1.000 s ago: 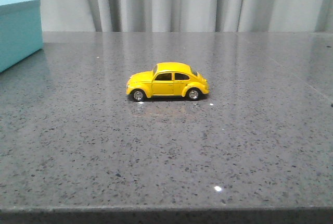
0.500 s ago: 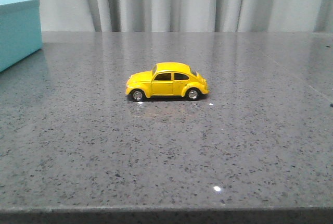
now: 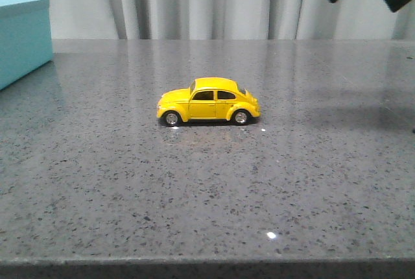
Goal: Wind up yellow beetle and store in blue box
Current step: 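Lower the right gripper, open, straddling the yellow beetle car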
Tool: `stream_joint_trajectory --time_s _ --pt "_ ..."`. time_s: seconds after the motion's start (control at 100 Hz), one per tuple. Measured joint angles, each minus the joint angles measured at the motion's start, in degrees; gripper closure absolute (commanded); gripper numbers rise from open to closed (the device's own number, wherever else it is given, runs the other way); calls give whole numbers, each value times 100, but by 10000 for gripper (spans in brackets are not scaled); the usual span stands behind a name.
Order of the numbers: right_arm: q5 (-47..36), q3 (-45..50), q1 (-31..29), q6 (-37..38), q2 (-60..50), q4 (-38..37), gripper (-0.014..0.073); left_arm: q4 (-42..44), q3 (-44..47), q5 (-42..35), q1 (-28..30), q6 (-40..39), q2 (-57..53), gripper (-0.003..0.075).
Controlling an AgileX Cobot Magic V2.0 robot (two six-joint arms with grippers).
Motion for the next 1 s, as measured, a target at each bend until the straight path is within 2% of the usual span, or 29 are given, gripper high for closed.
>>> stream_joint_trajectory --time_s 0.22,0.36,0.67,1.0 --pt "512 -842 821 840 960 -471 85 0 0 0 0 0 0 300" --pt "806 -1363 1125 1281 1515 -554 85 0 0 0 0 0 0 300" --pt "891 -2014 1429 1703 2178 -390 85 0 0 0 -16 0 0 300" --pt "904 -2039 1510 1868 2715 -208 85 75 0 0 -275 0 0 300"
